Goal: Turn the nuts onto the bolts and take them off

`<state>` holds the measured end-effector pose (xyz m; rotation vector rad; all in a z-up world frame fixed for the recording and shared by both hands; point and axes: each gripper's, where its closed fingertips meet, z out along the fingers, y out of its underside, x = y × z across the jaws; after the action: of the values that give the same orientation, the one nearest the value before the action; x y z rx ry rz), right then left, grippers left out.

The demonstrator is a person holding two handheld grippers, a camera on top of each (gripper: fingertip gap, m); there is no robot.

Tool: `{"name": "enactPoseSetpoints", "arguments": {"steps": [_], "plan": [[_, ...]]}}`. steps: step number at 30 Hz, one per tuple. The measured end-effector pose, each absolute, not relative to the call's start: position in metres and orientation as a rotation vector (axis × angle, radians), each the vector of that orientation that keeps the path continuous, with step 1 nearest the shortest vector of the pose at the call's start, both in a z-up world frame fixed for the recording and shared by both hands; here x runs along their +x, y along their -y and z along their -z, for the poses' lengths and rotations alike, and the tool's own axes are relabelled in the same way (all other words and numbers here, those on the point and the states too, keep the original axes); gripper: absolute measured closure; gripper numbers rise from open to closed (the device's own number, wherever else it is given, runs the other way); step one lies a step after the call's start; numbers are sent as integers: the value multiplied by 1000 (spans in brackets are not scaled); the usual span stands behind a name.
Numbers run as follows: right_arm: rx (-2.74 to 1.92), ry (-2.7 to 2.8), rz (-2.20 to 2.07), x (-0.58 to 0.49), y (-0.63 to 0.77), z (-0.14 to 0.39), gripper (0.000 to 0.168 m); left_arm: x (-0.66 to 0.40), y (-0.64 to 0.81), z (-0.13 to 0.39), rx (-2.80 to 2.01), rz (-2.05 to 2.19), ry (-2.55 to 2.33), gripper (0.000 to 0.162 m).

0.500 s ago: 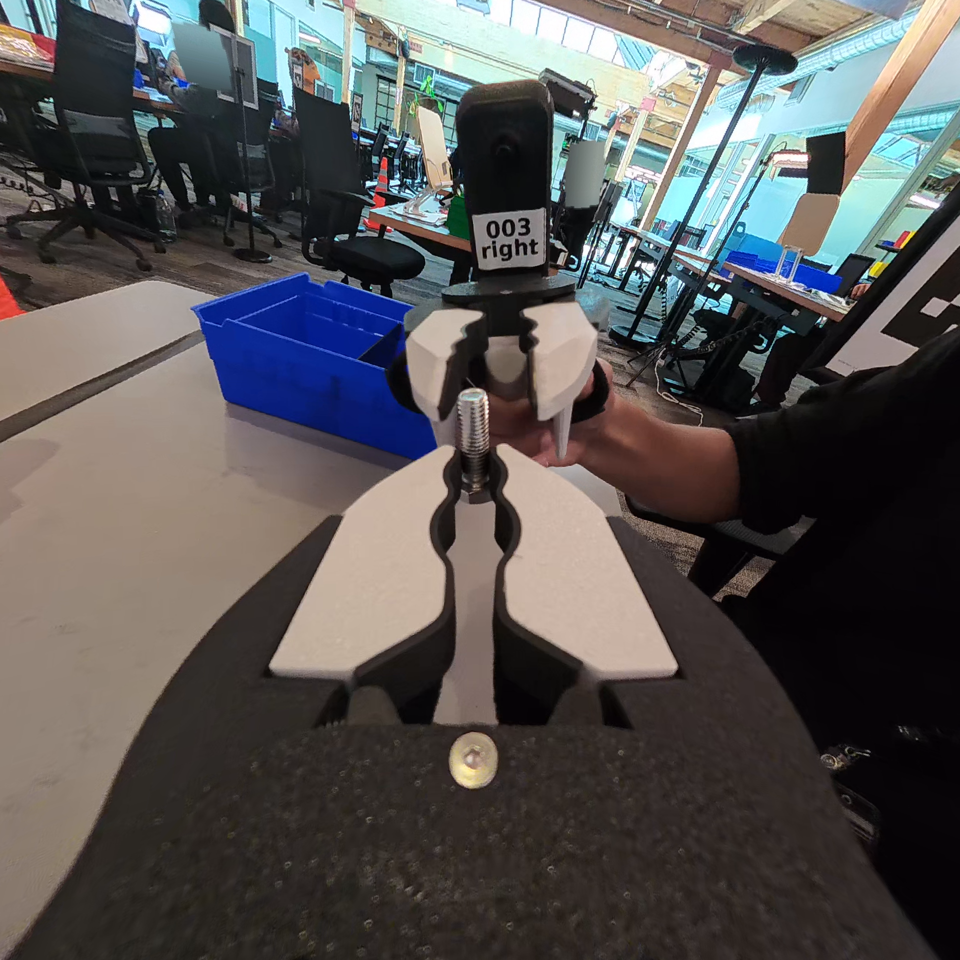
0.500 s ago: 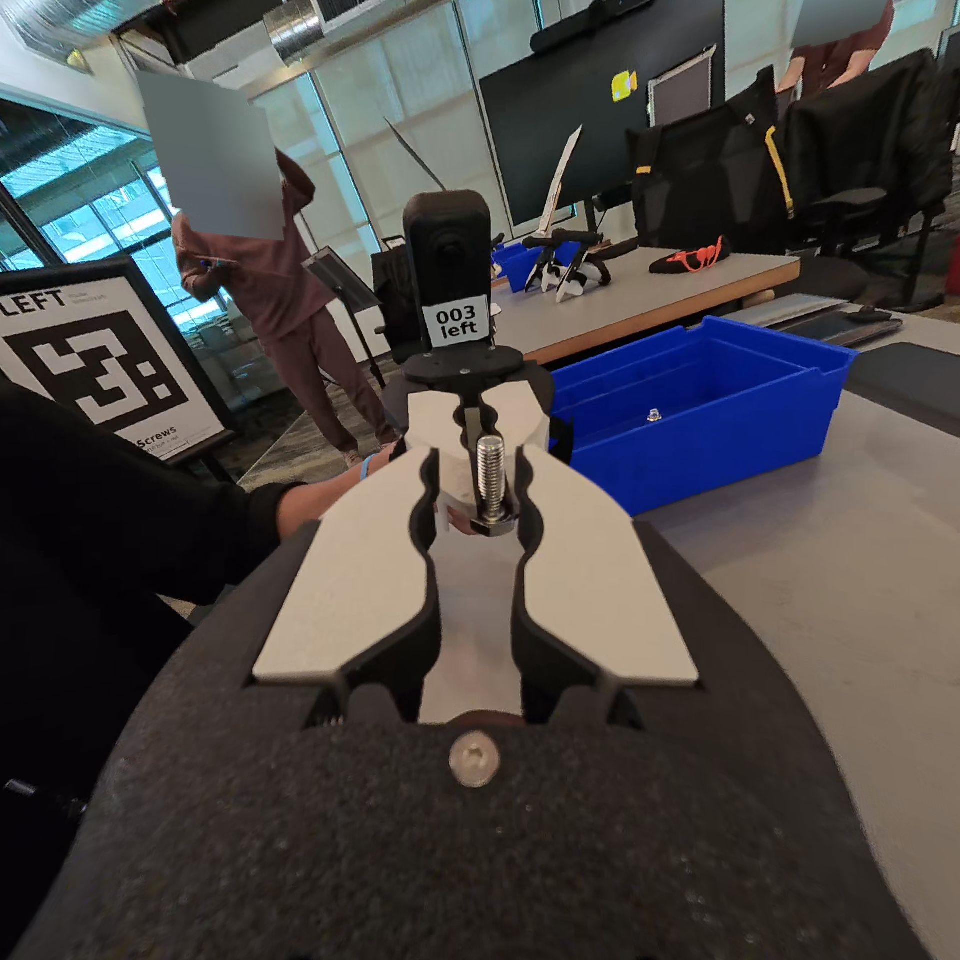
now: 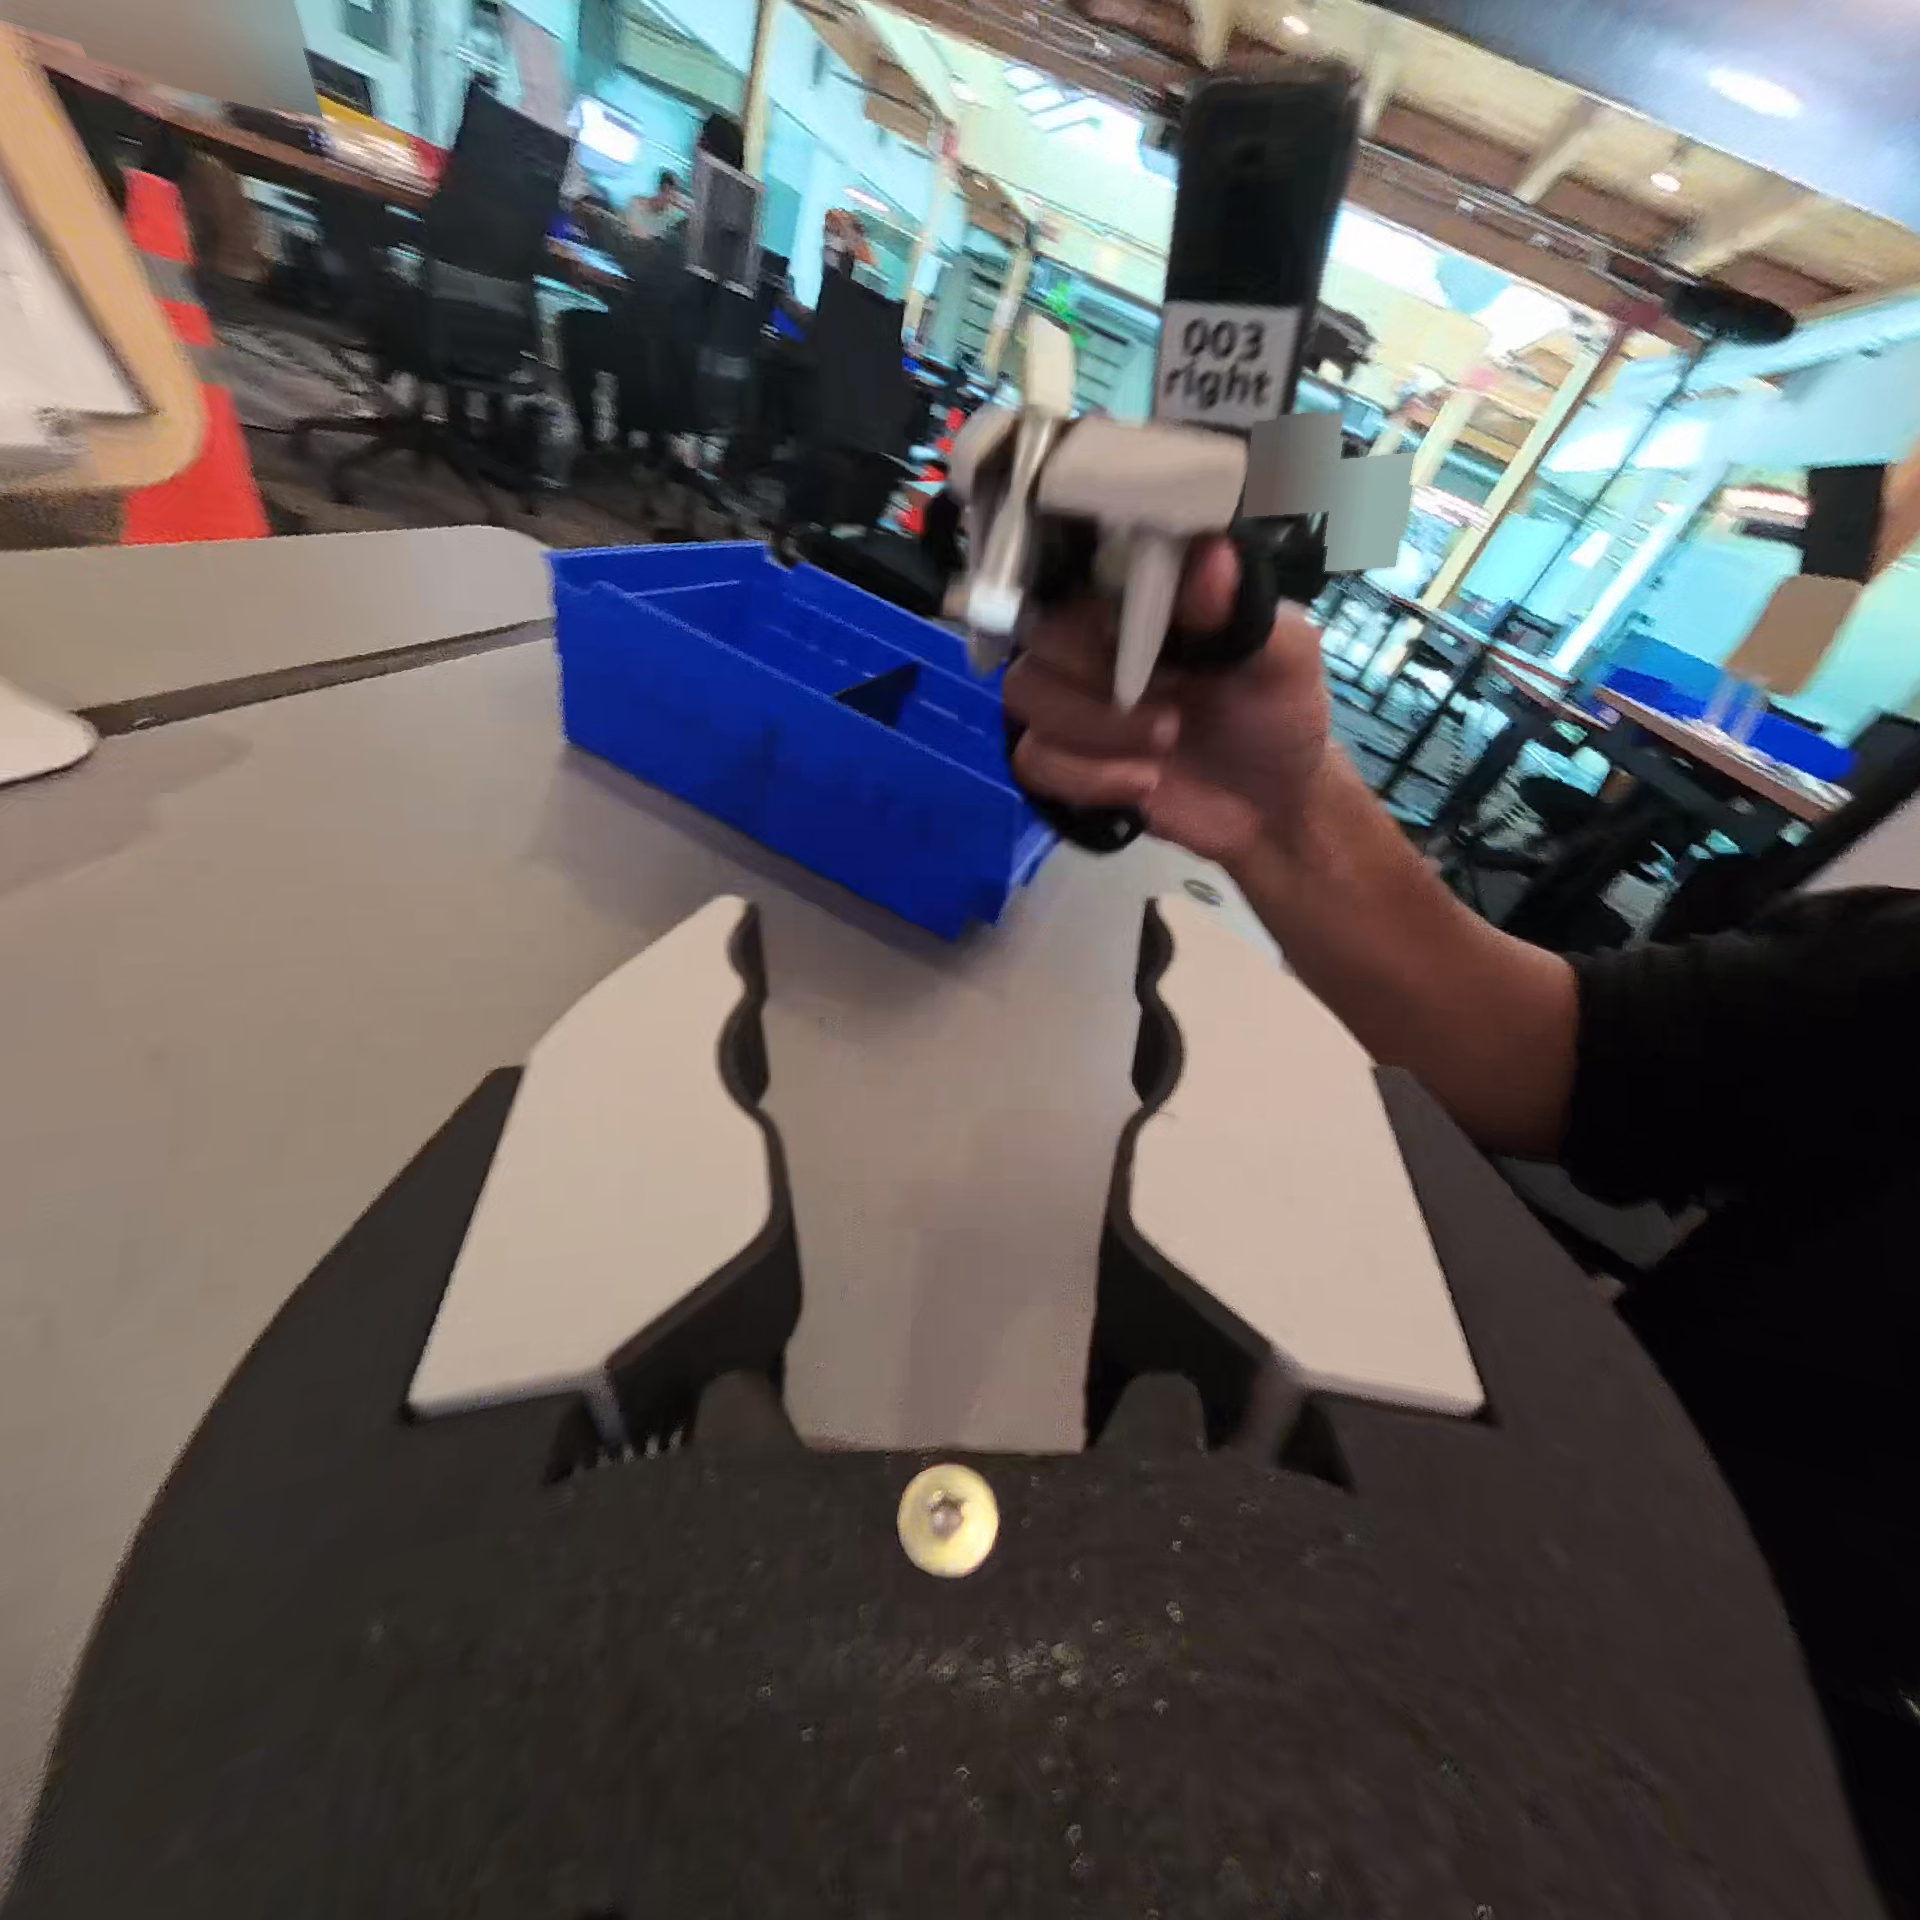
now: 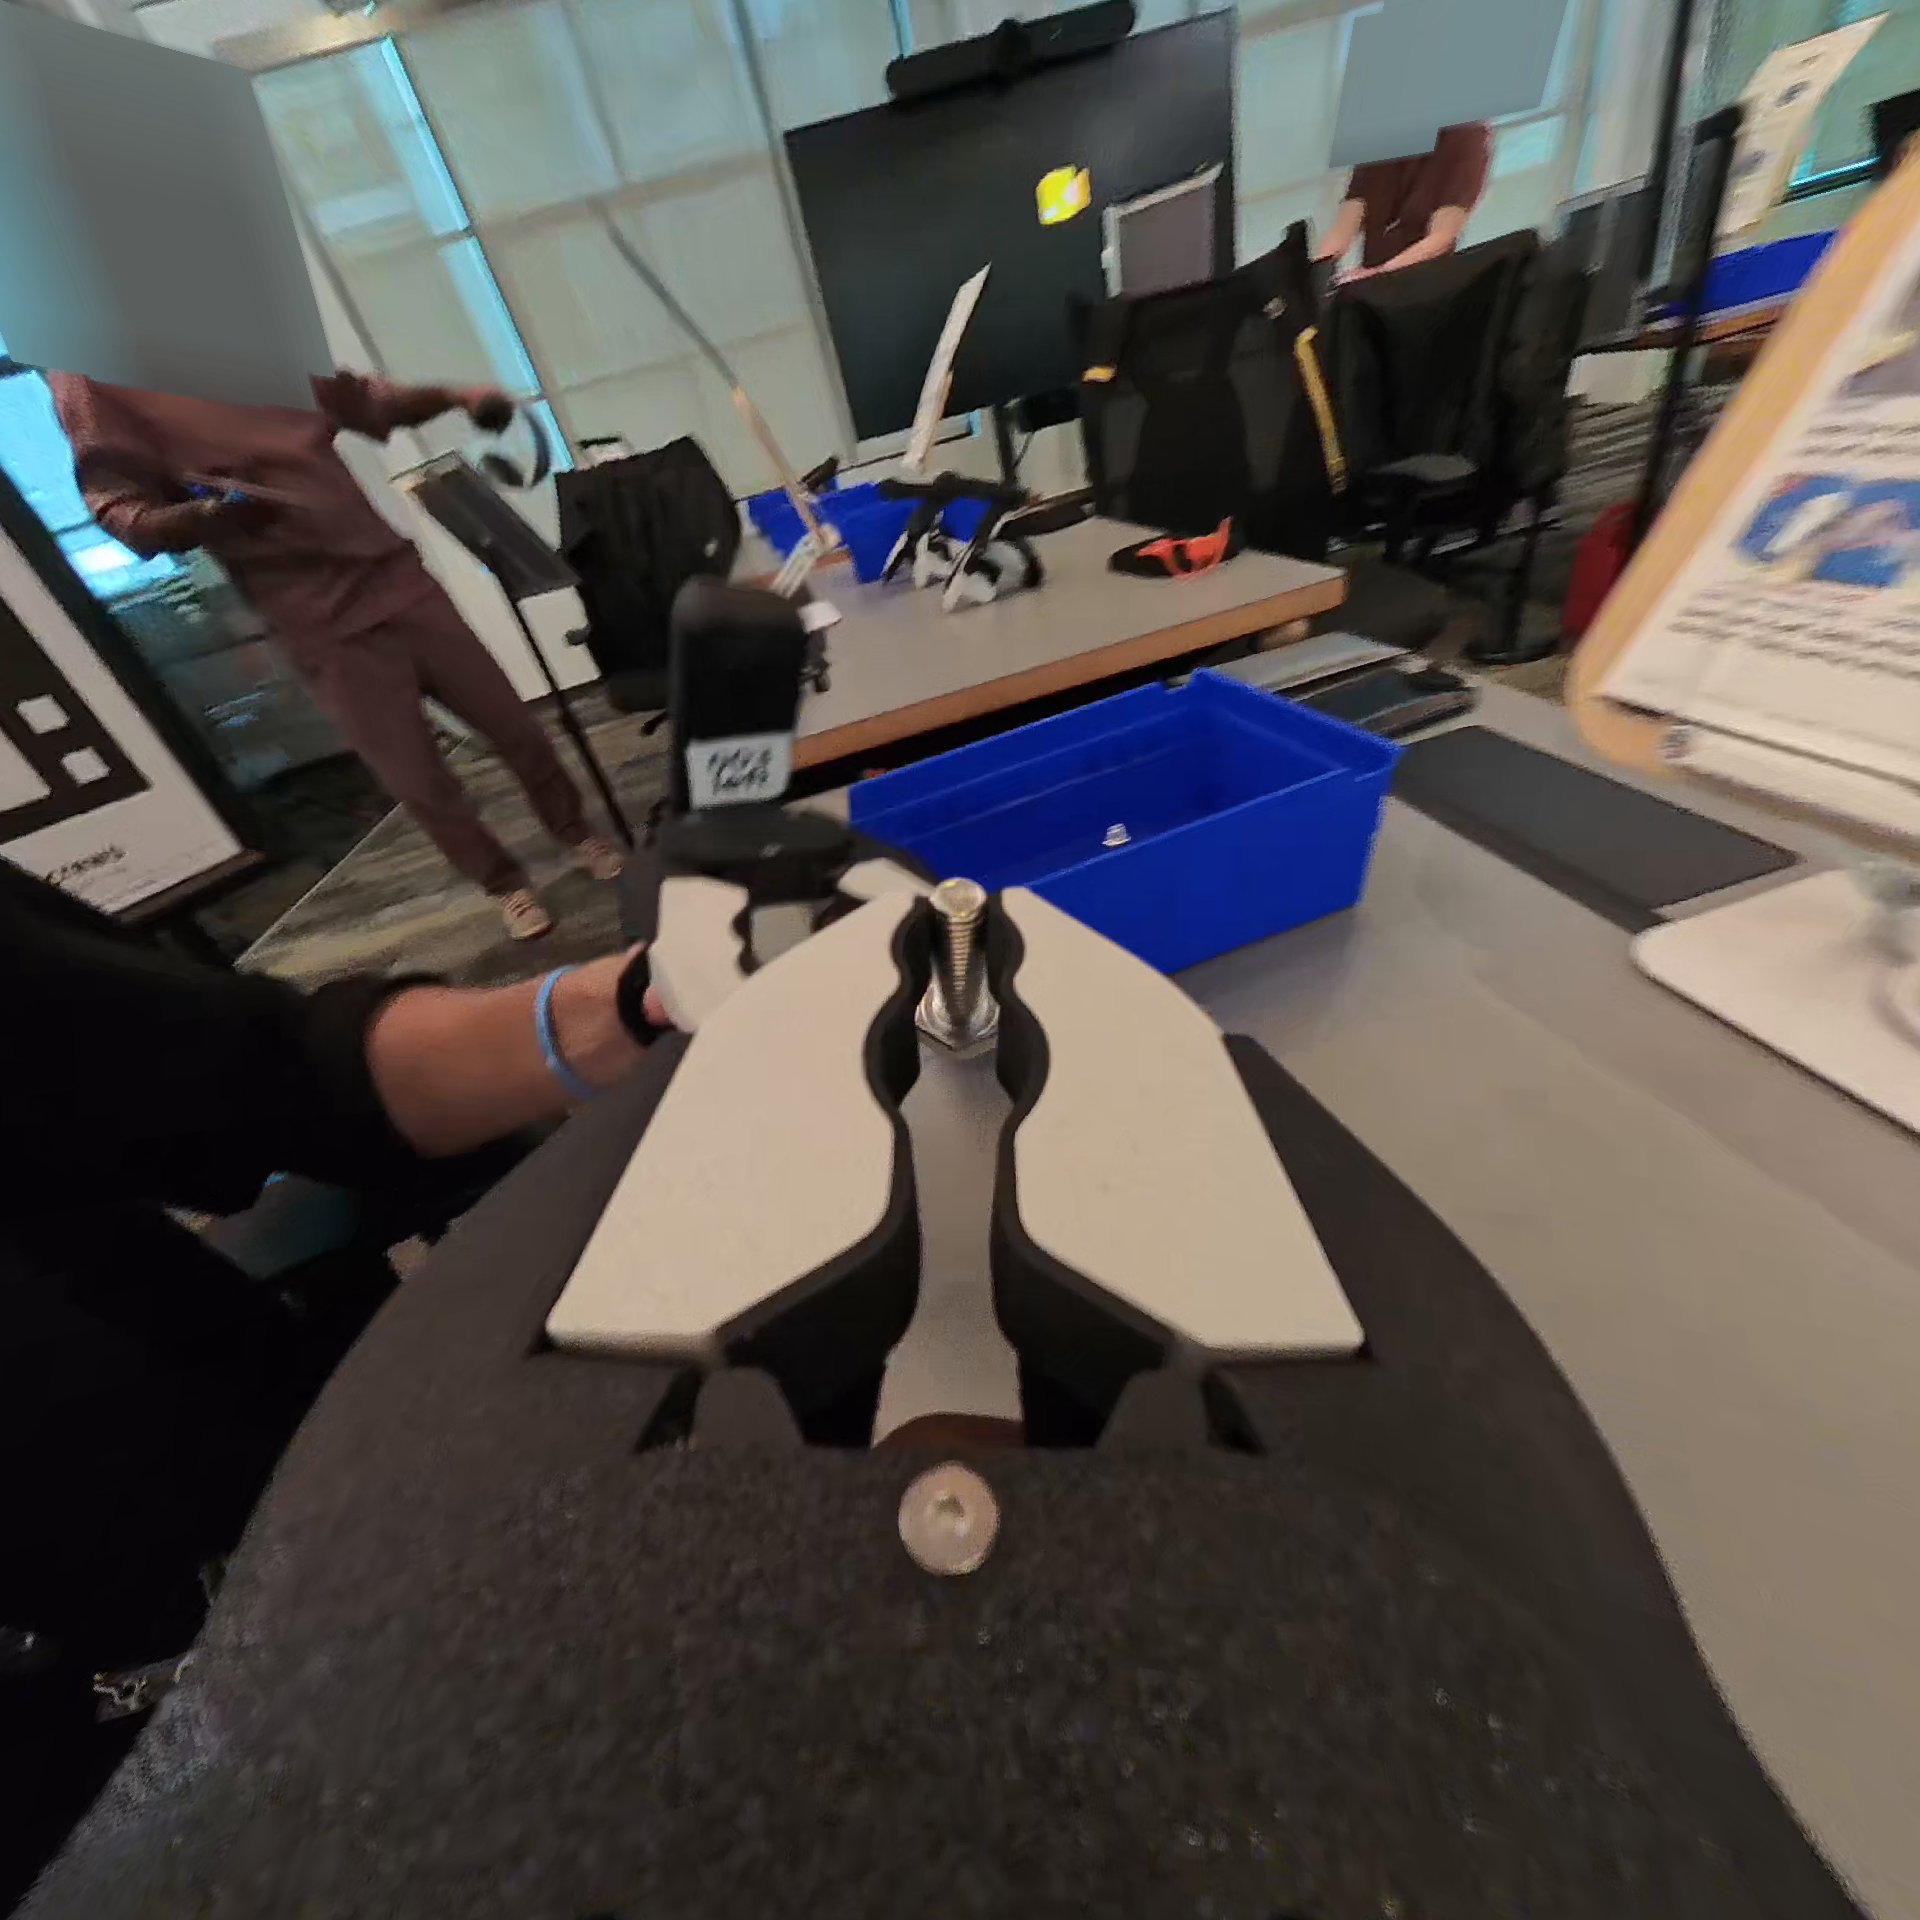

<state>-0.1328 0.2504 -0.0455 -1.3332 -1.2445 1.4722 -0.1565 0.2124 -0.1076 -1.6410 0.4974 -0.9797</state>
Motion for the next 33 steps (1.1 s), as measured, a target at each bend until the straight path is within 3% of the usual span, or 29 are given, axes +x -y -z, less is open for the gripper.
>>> {"name": "enactPoseSetpoints", "arguments": {"steps": [8,12,15,19,31,33], "plan": [[-1557,1043,-736,-18,-418,10,159,-183,-190,151,-1661,805,-239,97],[-2029,1160,-313,45,-526,101,158,-190,-195,165,-1718,786,-229,101],[-2363,1301,-315,66,-548,182,158,-188,-197,172,-1754,781,-236,103],[-2532,1536,-171,85,-543,246,158,-181,-195,177,-1780,735,-299,104],[-2530,1676,-37,92,-540,285,158,-171,-194,189,-1821,673,-385,106],[-2509,1656,8,96,-543,282,141,-170,-194,190,-1825,667,-387,106]]}}
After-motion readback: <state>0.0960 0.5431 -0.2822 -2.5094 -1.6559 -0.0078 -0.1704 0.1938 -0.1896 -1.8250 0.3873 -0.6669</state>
